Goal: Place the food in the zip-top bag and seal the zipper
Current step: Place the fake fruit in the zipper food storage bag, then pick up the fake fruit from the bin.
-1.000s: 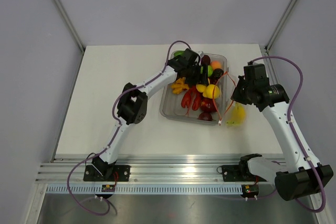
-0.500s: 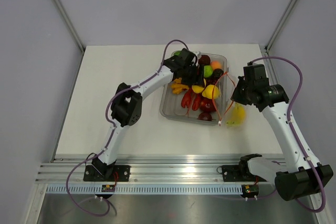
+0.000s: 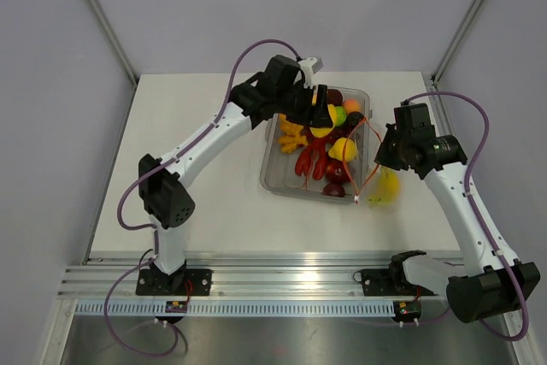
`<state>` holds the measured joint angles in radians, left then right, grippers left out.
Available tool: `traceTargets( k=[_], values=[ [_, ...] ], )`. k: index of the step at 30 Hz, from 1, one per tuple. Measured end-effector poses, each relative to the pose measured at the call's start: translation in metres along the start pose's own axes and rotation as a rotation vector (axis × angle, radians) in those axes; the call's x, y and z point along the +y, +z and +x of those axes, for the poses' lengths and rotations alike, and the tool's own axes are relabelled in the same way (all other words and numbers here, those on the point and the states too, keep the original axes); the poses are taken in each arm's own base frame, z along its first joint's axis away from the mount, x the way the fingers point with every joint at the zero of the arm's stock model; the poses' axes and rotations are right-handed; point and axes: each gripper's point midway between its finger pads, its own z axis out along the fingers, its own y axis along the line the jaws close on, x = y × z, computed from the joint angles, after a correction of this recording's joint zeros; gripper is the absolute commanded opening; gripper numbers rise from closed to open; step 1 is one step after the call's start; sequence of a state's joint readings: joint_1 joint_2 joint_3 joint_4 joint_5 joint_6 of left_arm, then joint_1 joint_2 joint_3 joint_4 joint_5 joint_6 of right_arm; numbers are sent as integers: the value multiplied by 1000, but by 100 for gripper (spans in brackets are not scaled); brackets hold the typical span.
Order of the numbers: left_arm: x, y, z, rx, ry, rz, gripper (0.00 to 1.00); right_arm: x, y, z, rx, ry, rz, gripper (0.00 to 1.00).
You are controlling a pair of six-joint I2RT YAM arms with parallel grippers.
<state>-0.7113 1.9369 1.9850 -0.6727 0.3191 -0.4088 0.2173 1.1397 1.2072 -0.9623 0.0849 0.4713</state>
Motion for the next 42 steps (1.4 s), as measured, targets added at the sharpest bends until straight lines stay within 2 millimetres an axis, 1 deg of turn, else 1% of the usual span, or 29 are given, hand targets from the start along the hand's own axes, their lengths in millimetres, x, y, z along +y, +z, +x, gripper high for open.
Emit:
traceTargets(
  k=[2, 4, 8, 11, 13, 14, 16, 18, 19, 21, 25, 27, 28, 29, 33, 36, 39, 42],
  values=[
    [-21, -10, 5, 4, 27, 39, 33, 0, 0, 0, 0, 0, 1, 0],
    [-41, -16, 12, 20, 46, 83, 33, 0, 0, 0, 0, 0, 1, 0],
    [-73, -15, 30, 70, 54, 174, 35, 0, 0, 0, 0, 0, 1, 0],
    [-86, -10, 38, 100, 40, 209, 35, 0, 0, 0, 0, 0, 1, 0],
    [-90, -1, 39, 110, 28, 217, 44, 0, 0, 0, 0, 0, 1, 0],
    [-90, 5, 39, 114, 20, 218, 51, 0, 0, 0, 1, 0, 1, 0],
    [-89, 18, 42, 129, 5, 215, 67, 0, 0, 0, 0, 0, 1, 0],
    [-85, 30, 47, 148, -13, 206, 74, 0, -1, 0, -1, 0, 1, 0],
    [-83, 35, 49, 157, -20, 202, 85, -1, -2, 0, -2, 0, 1, 0],
    [-80, 42, 52, 168, -34, 197, 90, -1, -3, 0, -5, 0, 0, 0],
    [-81, 44, 52, 171, -43, 200, 91, -1, -5, 0, -10, 1, -3, 0],
    [-83, 43, 48, 162, -39, 205, 89, -1, -6, 0, -12, 1, -4, 0],
    [-84, 42, 46, 156, -34, 208, 86, -1, -6, 0, -13, 1, -4, 0],
    [-84, 41, 46, 153, -32, 208, 79, -1, -6, 0, -13, 1, -4, 0],
    [-80, 33, 41, 123, -22, 206, 63, -1, -8, 0, -17, 2, -6, 0],
    [-64, 19, 36, 98, -54, 186, 63, -2, -10, 0, -21, 2, -6, 0],
    [-37, 5, 20, 38, -97, 154, 63, -5, -13, 1, -23, 2, 5, 0],
    [-11, 1, 4, -13, -128, 114, 65, -8, -20, -1, -36, 2, 18, 0]
  ],
)
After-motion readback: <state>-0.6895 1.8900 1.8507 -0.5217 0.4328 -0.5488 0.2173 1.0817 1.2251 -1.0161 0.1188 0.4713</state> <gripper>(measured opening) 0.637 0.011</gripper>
